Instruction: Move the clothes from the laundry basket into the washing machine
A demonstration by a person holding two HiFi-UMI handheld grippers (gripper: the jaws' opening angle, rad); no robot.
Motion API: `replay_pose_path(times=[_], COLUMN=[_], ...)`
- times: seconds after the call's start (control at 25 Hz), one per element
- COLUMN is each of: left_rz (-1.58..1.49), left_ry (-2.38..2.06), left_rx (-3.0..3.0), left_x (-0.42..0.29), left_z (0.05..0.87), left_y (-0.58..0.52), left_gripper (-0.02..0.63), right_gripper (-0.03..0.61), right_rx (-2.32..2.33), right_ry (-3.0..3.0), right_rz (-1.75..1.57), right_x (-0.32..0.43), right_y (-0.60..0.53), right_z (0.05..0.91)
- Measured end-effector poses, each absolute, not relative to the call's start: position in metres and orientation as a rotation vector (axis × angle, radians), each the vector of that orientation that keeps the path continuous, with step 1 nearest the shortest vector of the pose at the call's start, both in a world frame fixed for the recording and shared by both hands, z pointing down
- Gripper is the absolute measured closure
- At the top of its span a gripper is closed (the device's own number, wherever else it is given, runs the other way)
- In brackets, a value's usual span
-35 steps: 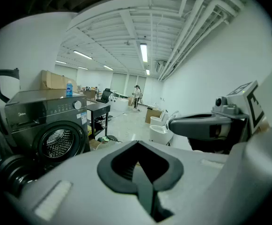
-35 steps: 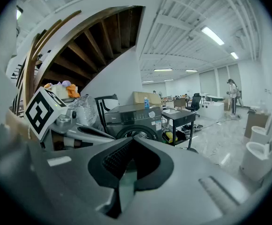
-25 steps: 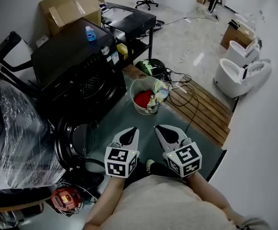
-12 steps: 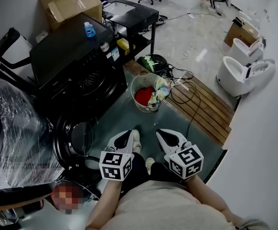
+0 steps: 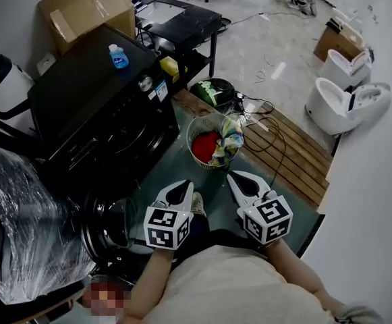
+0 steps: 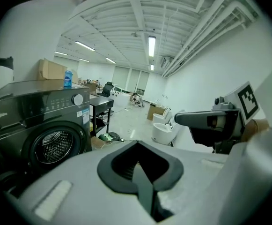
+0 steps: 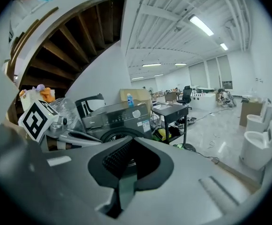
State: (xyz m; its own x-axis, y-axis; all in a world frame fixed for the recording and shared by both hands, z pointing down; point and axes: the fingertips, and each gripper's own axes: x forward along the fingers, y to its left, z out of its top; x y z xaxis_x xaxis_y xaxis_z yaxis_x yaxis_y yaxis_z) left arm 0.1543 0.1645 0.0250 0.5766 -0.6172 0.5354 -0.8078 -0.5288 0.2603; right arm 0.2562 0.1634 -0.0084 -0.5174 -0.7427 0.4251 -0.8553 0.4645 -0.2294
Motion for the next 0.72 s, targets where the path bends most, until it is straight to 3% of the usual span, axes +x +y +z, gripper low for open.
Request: replay_pose_path(times=[0.72], left_rz=[0.599], left_ry=[-0.980], left_rx=[2.308], left_x=[0.162], left_z=[0.057], left_y=[0.055], left_gripper=[0.505], right_gripper=[0.549], right_rx=[1.457], right_ry=[-2.242], right_rz=[0.668], right_x=[0.287], right_y=[0.068], right_z=[0.026])
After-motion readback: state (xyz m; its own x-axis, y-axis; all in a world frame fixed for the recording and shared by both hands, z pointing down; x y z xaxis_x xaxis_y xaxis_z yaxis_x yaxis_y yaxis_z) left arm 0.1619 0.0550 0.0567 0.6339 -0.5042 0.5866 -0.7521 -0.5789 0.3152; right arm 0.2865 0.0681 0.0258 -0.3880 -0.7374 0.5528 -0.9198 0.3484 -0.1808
